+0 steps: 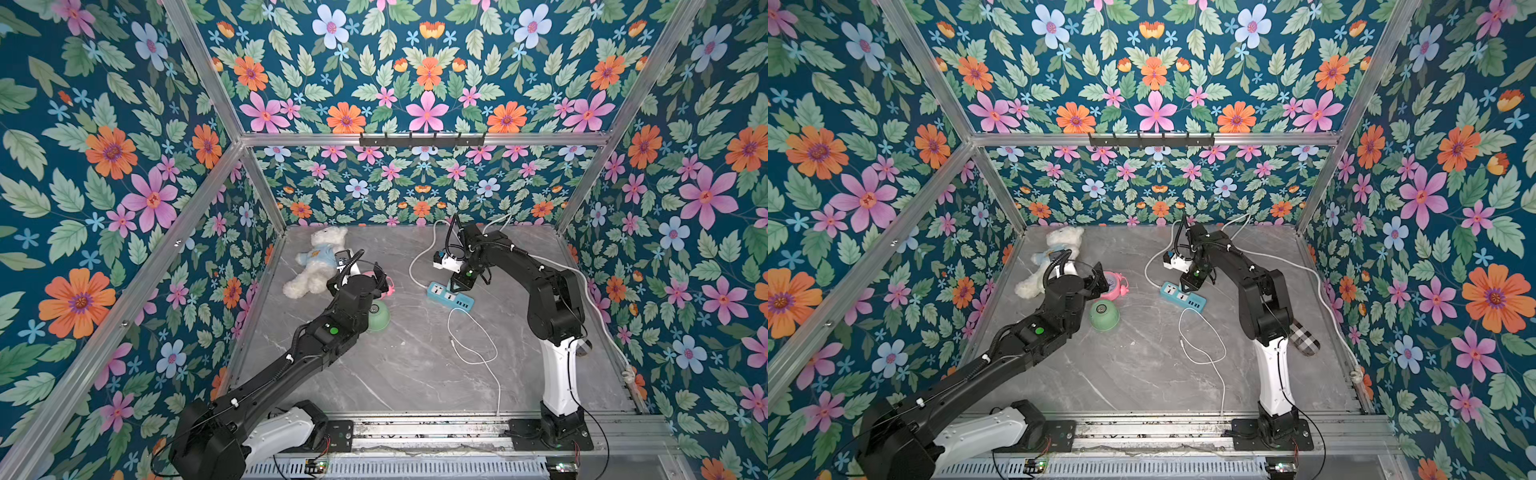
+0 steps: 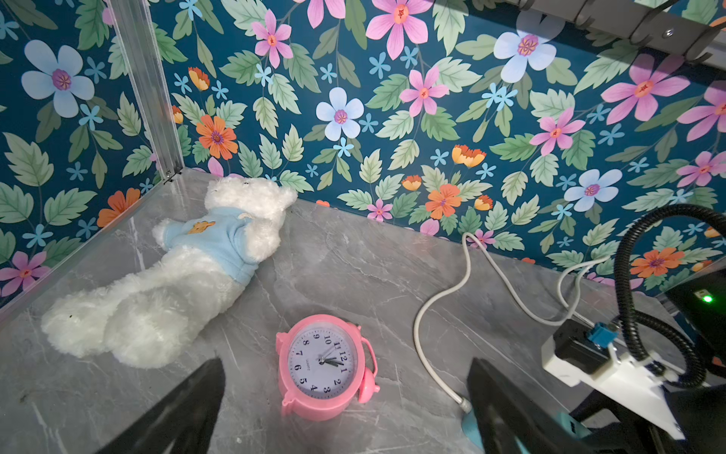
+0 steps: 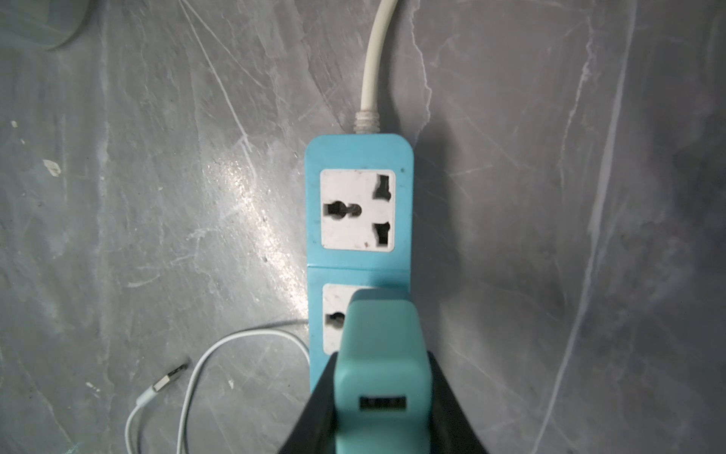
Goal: Charge the cordless meat grinders
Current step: Insert the plug into the socket.
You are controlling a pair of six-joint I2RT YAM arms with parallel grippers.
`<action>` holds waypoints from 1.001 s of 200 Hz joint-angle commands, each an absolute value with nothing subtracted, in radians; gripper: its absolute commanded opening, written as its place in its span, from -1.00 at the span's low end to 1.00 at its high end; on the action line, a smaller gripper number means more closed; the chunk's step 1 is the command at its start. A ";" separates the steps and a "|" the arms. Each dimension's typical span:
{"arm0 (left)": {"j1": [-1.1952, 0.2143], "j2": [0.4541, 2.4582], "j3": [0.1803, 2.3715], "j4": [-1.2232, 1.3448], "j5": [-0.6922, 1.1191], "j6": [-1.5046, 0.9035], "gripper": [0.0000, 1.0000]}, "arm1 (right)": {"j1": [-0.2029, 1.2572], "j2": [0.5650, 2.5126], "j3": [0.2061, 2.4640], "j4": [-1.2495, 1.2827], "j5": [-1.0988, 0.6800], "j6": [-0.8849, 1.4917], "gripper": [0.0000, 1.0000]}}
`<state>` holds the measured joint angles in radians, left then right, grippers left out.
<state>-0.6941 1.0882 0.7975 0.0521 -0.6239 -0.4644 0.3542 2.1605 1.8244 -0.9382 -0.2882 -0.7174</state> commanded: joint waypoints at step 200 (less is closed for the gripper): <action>-0.693 1.028 0.788 0.061 -0.725 -0.479 0.98 | 0.405 2.065 1.859 -0.853 -0.267 -0.625 0.76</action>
